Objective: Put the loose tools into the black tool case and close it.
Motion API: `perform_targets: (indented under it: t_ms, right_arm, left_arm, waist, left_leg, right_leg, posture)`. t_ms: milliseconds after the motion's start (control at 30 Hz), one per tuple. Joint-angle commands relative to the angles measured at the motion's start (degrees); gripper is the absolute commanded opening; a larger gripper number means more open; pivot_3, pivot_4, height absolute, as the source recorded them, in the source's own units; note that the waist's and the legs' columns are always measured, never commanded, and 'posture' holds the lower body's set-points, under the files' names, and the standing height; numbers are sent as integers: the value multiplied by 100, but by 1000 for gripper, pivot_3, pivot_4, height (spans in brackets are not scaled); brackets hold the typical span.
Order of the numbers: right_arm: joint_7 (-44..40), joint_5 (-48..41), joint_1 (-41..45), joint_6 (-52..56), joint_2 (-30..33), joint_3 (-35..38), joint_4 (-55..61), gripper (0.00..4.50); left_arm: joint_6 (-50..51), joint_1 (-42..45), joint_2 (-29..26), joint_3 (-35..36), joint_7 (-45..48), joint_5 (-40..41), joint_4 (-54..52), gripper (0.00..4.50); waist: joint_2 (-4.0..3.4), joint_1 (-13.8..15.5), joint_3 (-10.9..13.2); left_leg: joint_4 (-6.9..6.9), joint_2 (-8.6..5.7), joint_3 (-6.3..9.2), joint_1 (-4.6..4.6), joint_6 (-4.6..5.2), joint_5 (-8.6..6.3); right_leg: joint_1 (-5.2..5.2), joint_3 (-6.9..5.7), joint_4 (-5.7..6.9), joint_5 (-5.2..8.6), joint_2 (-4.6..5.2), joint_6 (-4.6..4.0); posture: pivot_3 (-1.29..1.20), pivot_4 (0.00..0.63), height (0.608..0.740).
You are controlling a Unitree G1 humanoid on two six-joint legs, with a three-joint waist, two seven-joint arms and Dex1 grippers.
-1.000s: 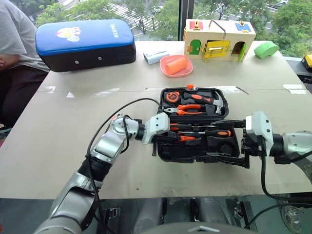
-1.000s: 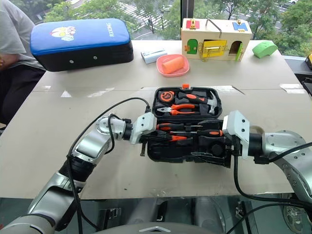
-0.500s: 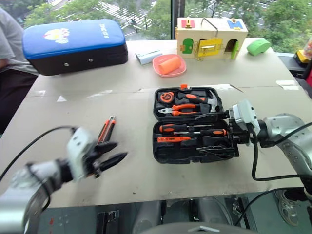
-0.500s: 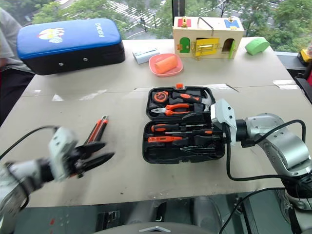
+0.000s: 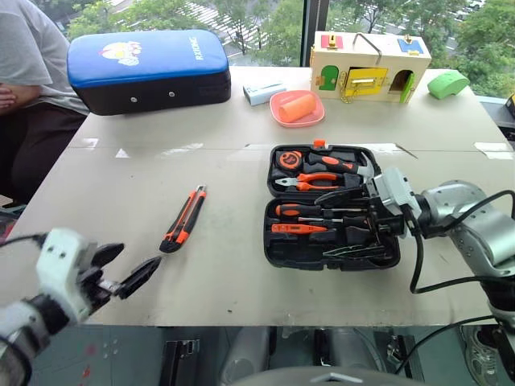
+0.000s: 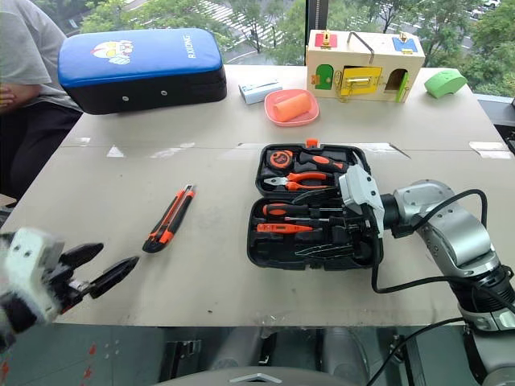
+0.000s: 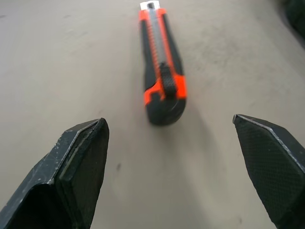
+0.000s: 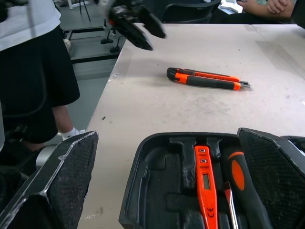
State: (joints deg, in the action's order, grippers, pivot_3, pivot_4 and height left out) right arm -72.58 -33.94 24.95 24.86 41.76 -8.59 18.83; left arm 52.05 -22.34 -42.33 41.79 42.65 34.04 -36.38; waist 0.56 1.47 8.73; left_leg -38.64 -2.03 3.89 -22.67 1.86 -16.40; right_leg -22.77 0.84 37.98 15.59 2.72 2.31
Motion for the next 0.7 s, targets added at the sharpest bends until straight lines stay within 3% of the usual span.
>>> perform_targets:
  t_ms: [33,333,433,500,533,567,700]
  right_arm:
    - [204,-101,-143,84,62,248,418,4500]
    - [691,-173,-461,338,83,408,911,4500]
    - [770,-174,-485,386,96,450,980,4500]
    - [793,-190,-499,405,108,464,1009,4500]
    - [797,-193,-507,407,116,466,1018,4500]
    - [797,-193,-525,403,126,470,1027,4500]
    - [715,-127,-676,325,284,509,1048,4500]
  left_arm:
    - [440,629,-450,-654,-175,4,588,4445]
    - [284,2035,-905,-2569,-290,-744,2152,4445]
    - [202,2199,-879,-2769,-307,-851,2336,3631]
    - [123,2200,-891,-2799,-261,-902,2367,2650]
    - [41,2193,-889,-2784,-210,-906,2350,2551]
    - [-16,2186,-884,-2759,-171,-897,2317,1988]
    - [-585,2571,-1033,-2510,484,-567,1990,1966]
  waist:
    - [1,-49,0]
    - [-10,-120,-6]
    - [-38,-45,-23]
    - [-43,-48,-26]
    - [-49,-47,-32]
    - [-51,-45,-33]
    - [-46,-22,-30]
  left_leg:
    - [4,0,0,0,-1,0]
    - [32,1,-10,-5,-13,8]
    - [30,-1,-10,-3,-12,9]
    - [29,-1,-9,3,-12,9]
    - [29,-1,-9,3,-12,9]
    - [29,-2,-9,3,-12,9]
    - [28,-2,-6,-3,-13,10]
  right_leg:
    - [-1,0,-1,0,0,0]
    - [-28,17,-1,0,-4,0]
    - [-26,14,7,0,1,0]
    - [-22,13,10,-1,1,-1]
    - [-22,14,10,-1,2,-1]
    - [-22,14,9,-1,3,-1]
    - [-22,9,8,-1,4,-1]
  posture:
    - [0,150,735]
    - [0,150,735]
    - [0,150,735]
    - [0,150,735]
    - [0,150,735]
    - [0,150,735]
    - [0,150,735]
